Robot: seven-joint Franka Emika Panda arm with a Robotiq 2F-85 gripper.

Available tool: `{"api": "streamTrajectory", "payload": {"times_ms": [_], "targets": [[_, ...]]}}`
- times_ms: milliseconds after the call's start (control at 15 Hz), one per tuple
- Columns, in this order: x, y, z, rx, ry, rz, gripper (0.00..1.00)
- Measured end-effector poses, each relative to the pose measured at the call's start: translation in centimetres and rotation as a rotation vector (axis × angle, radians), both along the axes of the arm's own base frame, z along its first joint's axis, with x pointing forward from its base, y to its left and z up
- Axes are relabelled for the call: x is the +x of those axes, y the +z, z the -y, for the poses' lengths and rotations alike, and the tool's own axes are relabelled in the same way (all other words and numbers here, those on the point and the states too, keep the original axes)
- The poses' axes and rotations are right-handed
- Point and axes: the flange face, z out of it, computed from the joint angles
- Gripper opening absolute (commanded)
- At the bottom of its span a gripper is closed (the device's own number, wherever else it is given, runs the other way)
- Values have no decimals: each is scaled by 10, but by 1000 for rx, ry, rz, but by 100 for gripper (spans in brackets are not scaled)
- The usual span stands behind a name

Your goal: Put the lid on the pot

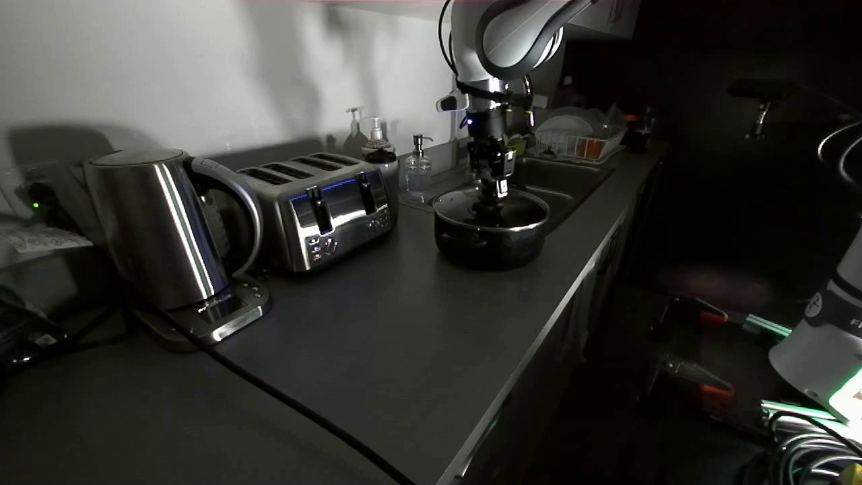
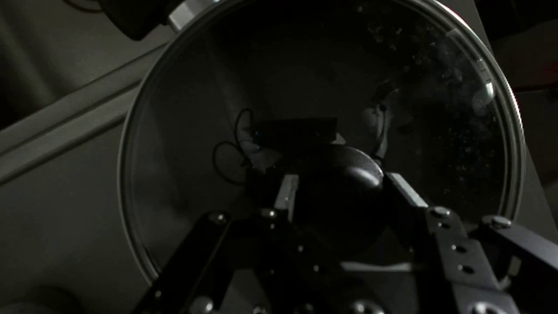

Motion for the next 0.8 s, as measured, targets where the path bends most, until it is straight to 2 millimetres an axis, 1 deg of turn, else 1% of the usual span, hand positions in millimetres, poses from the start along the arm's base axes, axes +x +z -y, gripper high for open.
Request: {"api": "streamTrajectory", "payload": {"times_ms": [67, 133, 200, 267, 333, 400, 600, 800], "targets": [[0, 0, -1, -5, 9, 7, 66], [1, 0, -3, -9, 18, 14, 79], [1, 1, -4, -11, 26, 22, 84], [1, -1, -6, -11, 34, 30, 92], [0, -4, -7, -9, 43, 37, 98], [-1, -6, -9, -6, 52, 43, 100], [-5, -11, -11, 1, 80, 61, 100], [-15, -9, -11, 6, 121, 72, 100]]}}
